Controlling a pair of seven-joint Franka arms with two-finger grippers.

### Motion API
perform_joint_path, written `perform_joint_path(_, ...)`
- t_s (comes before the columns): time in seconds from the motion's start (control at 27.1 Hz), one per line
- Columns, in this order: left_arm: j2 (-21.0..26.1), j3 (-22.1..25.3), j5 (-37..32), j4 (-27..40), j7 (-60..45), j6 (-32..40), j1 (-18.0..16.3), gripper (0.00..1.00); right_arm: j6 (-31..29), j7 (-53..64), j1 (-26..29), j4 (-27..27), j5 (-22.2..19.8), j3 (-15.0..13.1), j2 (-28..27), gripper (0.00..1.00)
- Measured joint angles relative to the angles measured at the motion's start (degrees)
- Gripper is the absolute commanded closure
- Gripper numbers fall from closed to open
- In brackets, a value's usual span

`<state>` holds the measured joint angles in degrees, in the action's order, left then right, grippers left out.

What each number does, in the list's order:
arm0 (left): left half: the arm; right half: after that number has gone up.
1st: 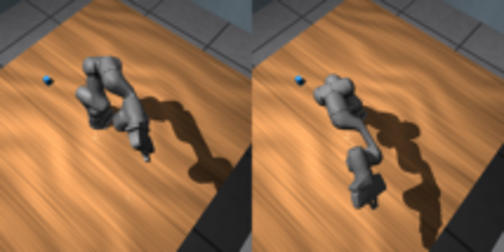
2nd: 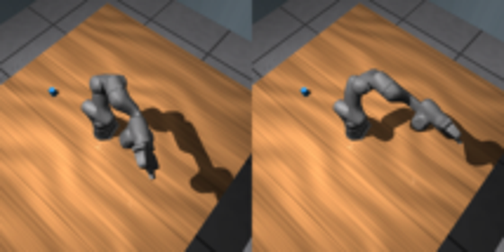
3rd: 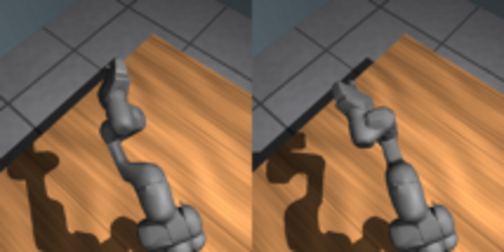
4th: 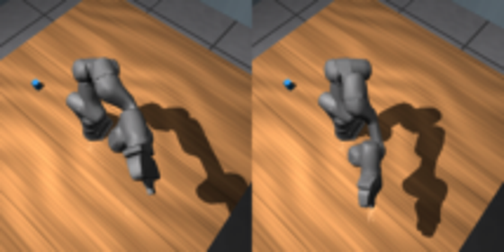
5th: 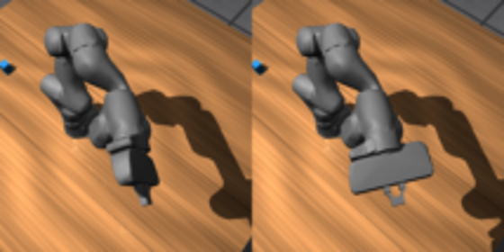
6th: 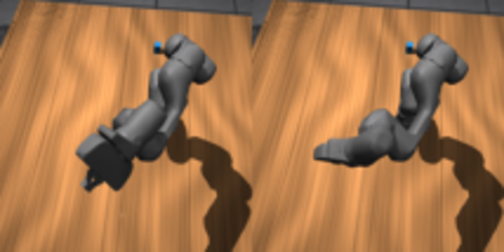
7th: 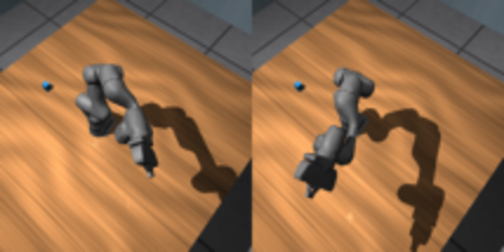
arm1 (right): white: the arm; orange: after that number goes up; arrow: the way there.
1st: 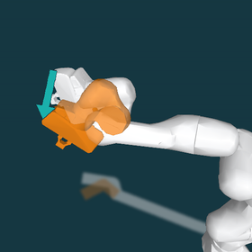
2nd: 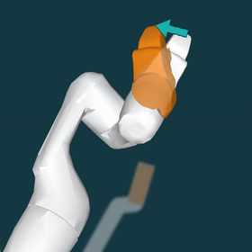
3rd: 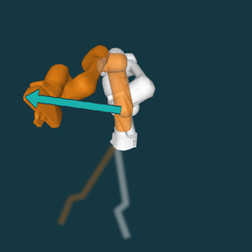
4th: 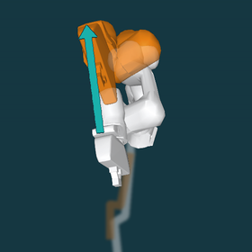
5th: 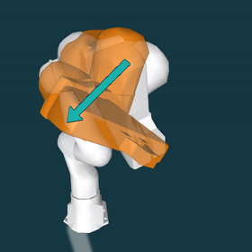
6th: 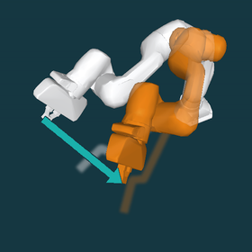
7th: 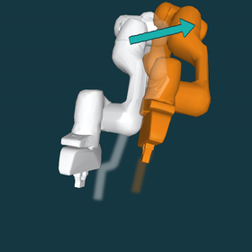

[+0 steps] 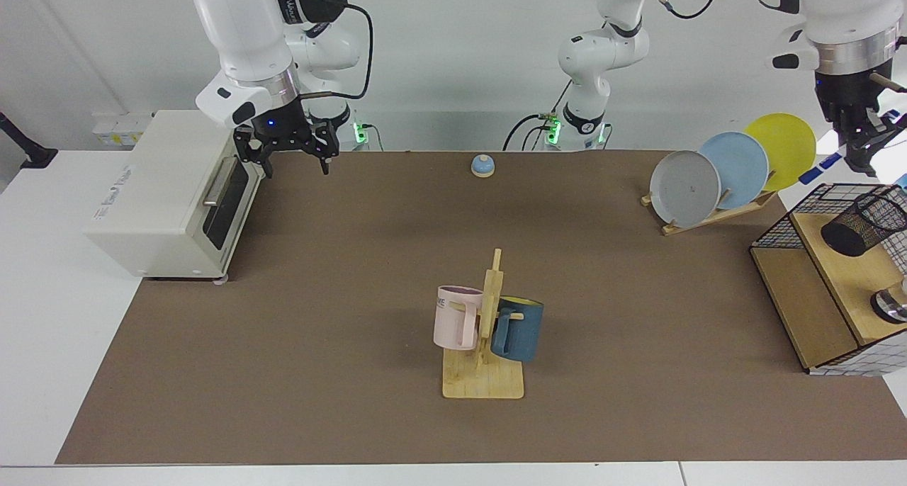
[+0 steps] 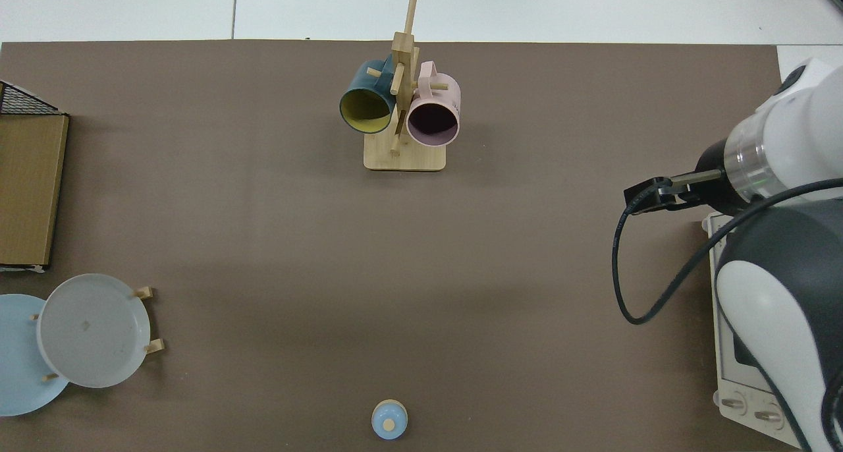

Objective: Put markers into pen holder

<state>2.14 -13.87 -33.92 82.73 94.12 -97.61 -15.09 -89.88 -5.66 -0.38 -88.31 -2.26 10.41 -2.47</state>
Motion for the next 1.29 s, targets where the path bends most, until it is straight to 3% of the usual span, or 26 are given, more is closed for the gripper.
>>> perform_joint_path(0.37,0.6,0.0,-1.7,0.0,12.9,-8.4,-5.7,1.00,0.0,-1.9,0.0,0.0,0.0,0.0,0.0,0.00)
perform_joint_path(1.29,3.4,0.9,-6.0,2.7,25.9,-15.8,-16.0,1.00,0.0,-1.9,0.0,0.0,0.0,-0.1,0.1,0.00)
